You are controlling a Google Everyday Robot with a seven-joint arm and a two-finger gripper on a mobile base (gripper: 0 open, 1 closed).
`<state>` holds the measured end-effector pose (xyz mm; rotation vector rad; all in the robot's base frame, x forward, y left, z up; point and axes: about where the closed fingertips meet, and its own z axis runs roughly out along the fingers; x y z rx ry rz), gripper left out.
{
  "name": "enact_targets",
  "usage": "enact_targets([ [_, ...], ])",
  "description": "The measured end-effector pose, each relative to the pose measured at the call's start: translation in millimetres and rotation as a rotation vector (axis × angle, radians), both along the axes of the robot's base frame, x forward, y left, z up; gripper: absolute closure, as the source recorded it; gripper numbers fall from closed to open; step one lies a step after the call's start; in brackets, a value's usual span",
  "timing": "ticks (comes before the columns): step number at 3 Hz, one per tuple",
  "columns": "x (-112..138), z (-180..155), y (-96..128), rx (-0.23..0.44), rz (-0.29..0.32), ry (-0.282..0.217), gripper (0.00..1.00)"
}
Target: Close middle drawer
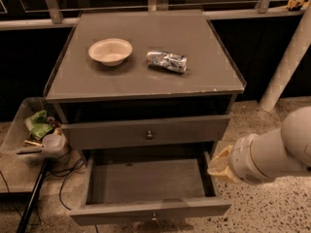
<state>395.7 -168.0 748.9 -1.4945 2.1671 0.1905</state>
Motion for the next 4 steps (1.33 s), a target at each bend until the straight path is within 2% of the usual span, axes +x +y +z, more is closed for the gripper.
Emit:
enact_targets([
  [1,-3.6,-48.7,4.9,0.04,-0.043,0.029,1.0],
  [2,-8.7,-89.1,3.7,0.077,-0.063,0.028,1.0],
  [4,-11.4,-95.0,6.9,0.074,-0.053,0.039,1.0],
])
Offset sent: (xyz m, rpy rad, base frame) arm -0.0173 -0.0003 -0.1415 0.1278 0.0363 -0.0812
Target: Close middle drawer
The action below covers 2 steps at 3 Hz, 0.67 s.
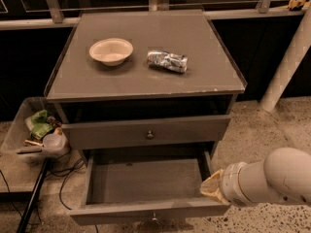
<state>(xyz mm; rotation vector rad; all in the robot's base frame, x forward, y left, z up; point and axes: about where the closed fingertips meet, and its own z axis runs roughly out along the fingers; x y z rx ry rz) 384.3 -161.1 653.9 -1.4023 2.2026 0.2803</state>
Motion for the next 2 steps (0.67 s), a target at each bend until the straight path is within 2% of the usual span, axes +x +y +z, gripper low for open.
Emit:
enact_targets([
  [2,-8.8,-73.0,-0.3,0.023,0.013,0.033,1.0],
])
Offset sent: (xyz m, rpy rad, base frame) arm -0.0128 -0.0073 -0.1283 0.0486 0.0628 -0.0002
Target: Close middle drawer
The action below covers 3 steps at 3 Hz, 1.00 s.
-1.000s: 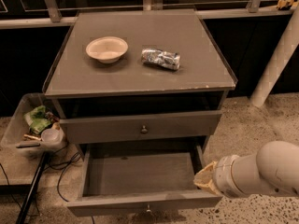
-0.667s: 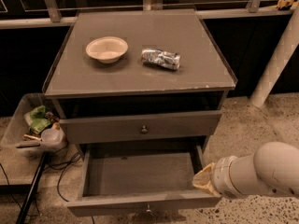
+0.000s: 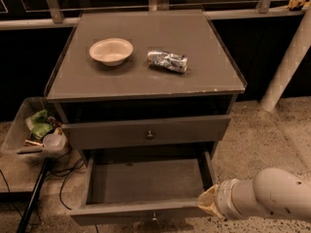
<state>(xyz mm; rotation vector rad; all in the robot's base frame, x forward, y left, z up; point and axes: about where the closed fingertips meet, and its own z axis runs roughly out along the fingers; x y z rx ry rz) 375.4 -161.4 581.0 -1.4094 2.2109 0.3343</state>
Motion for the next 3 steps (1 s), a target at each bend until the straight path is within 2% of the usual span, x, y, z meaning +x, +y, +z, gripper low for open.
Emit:
enact_targets([
  [1,-1.4,-31.5,-1.9,0.029,0.011,0.005,1.0],
  [3,-8.3,-94.7,12.4,0.064,0.085,0.055,1.0],
])
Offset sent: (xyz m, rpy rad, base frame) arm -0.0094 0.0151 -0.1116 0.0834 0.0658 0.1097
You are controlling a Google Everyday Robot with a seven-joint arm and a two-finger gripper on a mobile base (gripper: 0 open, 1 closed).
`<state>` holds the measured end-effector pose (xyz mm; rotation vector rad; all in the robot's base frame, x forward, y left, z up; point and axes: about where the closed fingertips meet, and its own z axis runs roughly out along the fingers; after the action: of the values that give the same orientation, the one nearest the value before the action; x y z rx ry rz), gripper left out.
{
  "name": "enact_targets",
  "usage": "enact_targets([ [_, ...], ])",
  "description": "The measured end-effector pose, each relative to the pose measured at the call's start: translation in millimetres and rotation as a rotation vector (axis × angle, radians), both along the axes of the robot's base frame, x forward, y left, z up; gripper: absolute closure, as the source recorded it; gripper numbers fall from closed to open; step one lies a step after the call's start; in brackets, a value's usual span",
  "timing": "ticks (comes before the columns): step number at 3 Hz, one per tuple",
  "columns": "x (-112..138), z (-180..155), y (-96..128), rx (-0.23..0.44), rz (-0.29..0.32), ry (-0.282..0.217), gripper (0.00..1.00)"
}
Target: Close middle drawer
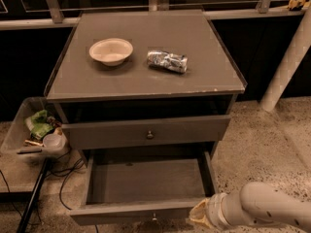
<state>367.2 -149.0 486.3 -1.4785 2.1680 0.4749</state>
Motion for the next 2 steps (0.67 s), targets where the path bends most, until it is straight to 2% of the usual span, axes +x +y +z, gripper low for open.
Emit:
enact_targets([
  [2,-3.9,-27.5,12.0,0.008,0.017,-0.014,1.0],
])
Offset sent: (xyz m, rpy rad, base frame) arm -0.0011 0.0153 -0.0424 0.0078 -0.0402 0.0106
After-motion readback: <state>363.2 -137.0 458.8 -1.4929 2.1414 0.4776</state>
